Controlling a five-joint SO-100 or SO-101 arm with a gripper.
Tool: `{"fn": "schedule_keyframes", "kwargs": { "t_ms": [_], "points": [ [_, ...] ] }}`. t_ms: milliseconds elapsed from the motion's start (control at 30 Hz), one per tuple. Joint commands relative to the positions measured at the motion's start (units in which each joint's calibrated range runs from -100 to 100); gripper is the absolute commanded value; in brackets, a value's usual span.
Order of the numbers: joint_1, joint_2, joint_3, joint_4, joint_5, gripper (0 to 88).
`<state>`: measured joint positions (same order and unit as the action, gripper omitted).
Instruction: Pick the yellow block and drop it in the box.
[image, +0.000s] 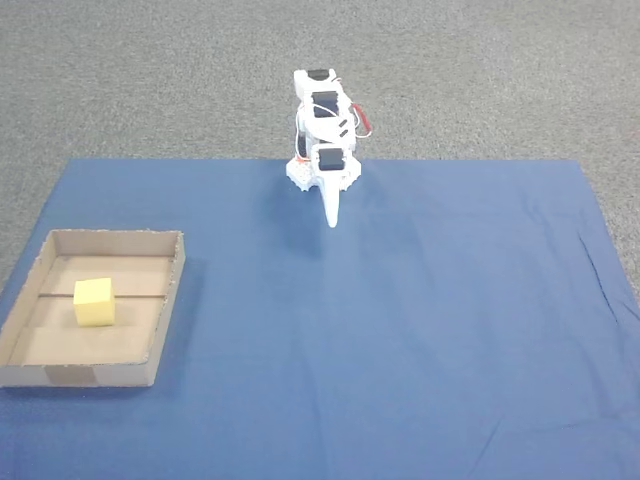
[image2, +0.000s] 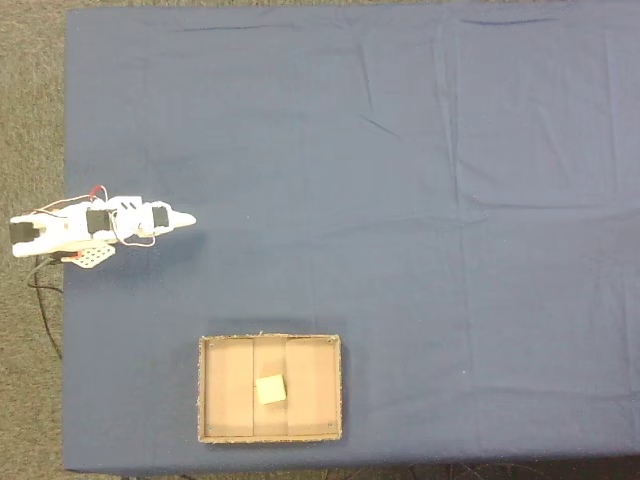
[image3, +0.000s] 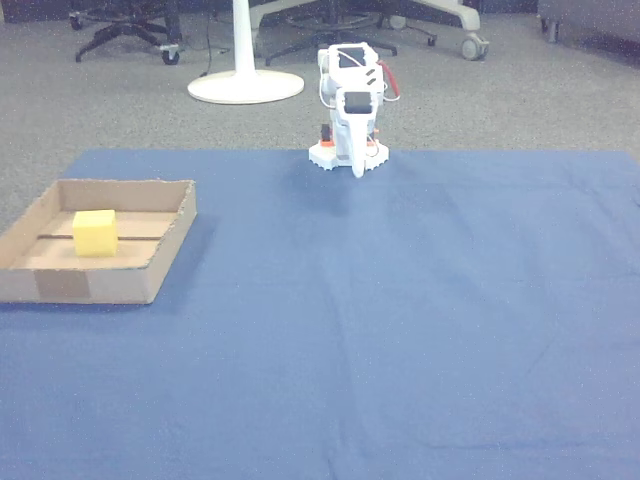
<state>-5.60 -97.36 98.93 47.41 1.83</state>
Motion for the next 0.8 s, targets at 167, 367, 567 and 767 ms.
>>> {"fn": "schedule_keyframes", "kwargs": {
  "t_ms": [167, 367, 567, 767],
  "points": [
    [3.6, -0.3, 0.9, 0.3, -2.2, 0.3],
    [4.1, -0.3, 0.9, 0.3, -1.7, 0.3],
    [4.1, -0.3, 0.9, 0.3, -1.8, 0.3],
    [4.1, -0.3, 0.9, 0.3, -1.8, 0.3]
  ]
}}
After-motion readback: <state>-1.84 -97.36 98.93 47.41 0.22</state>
